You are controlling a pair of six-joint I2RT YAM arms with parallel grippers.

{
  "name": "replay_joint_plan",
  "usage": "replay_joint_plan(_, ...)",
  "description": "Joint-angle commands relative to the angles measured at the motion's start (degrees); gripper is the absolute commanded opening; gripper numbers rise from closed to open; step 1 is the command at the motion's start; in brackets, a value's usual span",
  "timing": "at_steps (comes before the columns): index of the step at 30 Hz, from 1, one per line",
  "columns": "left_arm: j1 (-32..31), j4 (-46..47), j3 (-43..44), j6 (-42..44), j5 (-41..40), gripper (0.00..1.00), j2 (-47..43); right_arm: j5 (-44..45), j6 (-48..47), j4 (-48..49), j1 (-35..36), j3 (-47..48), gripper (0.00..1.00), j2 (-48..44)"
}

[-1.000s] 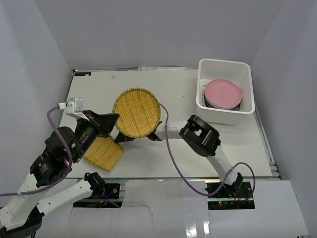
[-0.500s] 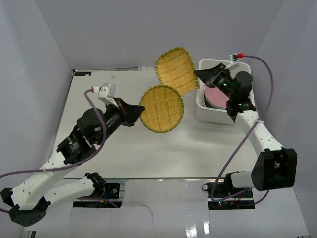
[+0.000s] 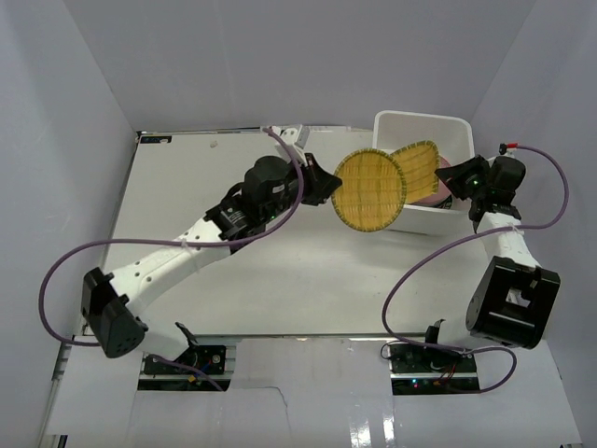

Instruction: Place the plates into the plastic bin on the countertop

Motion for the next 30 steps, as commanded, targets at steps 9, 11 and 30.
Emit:
replay_joint_plan(9, 0.76, 14.39, 24.67, -4.91, 2.71, 0.0, 26.47, 6.82, -1.41, -8.33, -3.21, 13.11, 0.89, -4.67)
replay_joint_plan(11, 0.76, 14.57, 28.55, -6.94, 3.32, 0.0, 32.95, 6.9, 0.62, -8.33, -4.97, 14.61, 0.82, -7.57)
replay_joint_plan(30, 2.17, 8.07, 54.42, 4.1, 2.8, 0.98, 45.14, -11.24, -4.04, -10.01, -6.47, 17.26, 0.82, -18.57)
